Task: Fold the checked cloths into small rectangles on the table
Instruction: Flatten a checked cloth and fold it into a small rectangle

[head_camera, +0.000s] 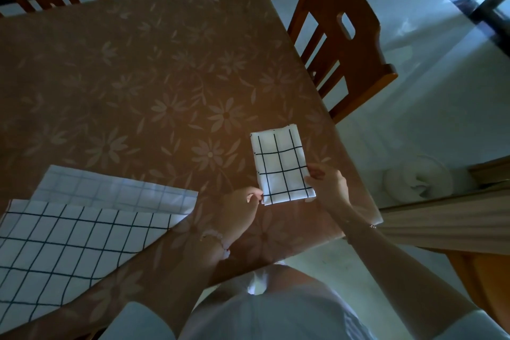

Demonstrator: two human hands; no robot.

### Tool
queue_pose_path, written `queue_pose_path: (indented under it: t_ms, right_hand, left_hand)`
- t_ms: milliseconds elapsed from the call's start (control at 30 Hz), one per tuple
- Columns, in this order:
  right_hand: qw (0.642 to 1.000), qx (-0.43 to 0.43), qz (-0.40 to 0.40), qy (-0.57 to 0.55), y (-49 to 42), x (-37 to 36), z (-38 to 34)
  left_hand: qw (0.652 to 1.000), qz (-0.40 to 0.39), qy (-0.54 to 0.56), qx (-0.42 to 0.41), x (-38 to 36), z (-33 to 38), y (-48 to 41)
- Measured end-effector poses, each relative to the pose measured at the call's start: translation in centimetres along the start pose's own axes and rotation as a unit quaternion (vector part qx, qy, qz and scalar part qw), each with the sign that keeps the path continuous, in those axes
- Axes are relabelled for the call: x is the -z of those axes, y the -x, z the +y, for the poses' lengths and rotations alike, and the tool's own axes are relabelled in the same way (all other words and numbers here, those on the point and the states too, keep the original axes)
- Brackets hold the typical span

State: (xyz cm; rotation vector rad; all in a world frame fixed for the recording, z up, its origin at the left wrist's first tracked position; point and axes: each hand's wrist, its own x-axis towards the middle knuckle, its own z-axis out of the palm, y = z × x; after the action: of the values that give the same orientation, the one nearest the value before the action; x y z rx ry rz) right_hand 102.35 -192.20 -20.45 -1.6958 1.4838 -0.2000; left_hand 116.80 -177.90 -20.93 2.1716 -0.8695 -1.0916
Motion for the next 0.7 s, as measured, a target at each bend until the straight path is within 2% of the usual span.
queue_pose_path:
  t_ms: [267, 433, 700]
  right_hand:
    - [0.999, -0.001, 0.003, 0.050, 1.1, 0.9, 2.1]
    - [0.999, -0.030, 0.004, 0.045, 1.2, 1.2, 2.5]
    - [0.998, -0.022, 0.033, 0.058, 1.4, 1.3, 1.3]
  left_hand:
    - [0.996, -0.052, 0.066, 0.018, -0.9, 0.2, 1.7]
    - [0.996, -0.062, 0.059, 0.019, -1.3, 0.3, 2.2]
    - [0.996, -0.051, 0.069, 0.018, -0.5, 0.5, 2.1]
